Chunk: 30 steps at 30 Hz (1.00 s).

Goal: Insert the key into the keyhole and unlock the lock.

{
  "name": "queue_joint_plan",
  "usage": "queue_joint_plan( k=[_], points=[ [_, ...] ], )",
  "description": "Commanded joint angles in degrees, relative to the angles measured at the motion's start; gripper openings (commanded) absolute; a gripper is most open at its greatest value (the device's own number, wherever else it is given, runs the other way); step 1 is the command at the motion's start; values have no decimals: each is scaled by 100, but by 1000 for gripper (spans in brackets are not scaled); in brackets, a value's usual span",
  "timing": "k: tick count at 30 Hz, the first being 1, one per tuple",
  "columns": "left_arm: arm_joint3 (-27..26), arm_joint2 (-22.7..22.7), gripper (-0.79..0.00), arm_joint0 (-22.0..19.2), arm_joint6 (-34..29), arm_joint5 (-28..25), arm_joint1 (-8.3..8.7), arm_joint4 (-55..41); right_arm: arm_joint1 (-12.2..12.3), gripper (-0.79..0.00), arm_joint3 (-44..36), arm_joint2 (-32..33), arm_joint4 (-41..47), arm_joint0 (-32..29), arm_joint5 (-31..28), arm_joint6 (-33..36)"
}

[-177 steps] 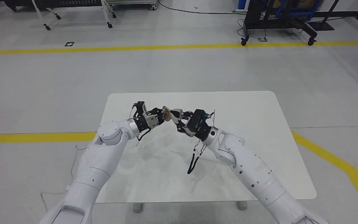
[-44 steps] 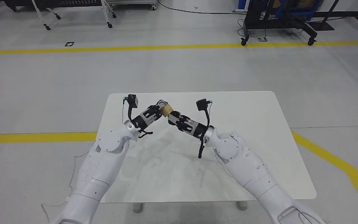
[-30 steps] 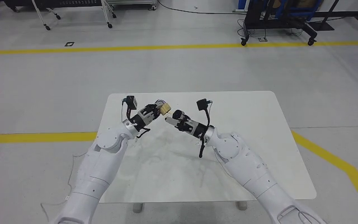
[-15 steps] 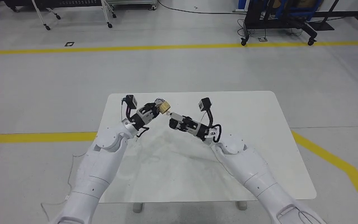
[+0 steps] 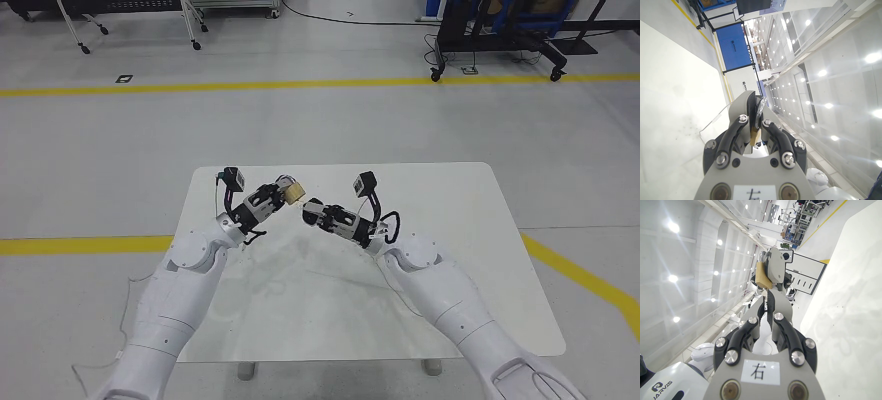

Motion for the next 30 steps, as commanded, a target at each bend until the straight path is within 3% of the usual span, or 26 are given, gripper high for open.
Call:
queue_joint_plan(
  k=[1,7,13,14,16,17,24,30],
  points=[
    [-5,4,-785,2,-4,-17,0,17,-6,-677,10,5,36,0,-1,14],
    [-3,12,-785,4,-9,-44,-1,52,-21,-628,38,19,99,9,-8,82],
    [-4,27,-785,1,-30,-74,-3,69,-48,-634,81,4,149,36,-1,108],
    [-1,28,-785,-1,-29,-82,-3,78,-55,-646,92,1,176,41,10,107],
    [-3,34,-785,-1,-38,-105,-4,88,-74,-785,121,-6,288,43,47,100],
    [0,34,-785,-2,-35,-115,-4,97,-85,-785,134,-12,376,43,72,120],
    [-18,32,-785,12,-28,-219,-6,105,-172,-785,327,4,1392,89,357,665],
    [-112,-28,-785,97,92,-622,-3,128,-270,-785,631,78,2770,145,1063,1498]
  ],
)
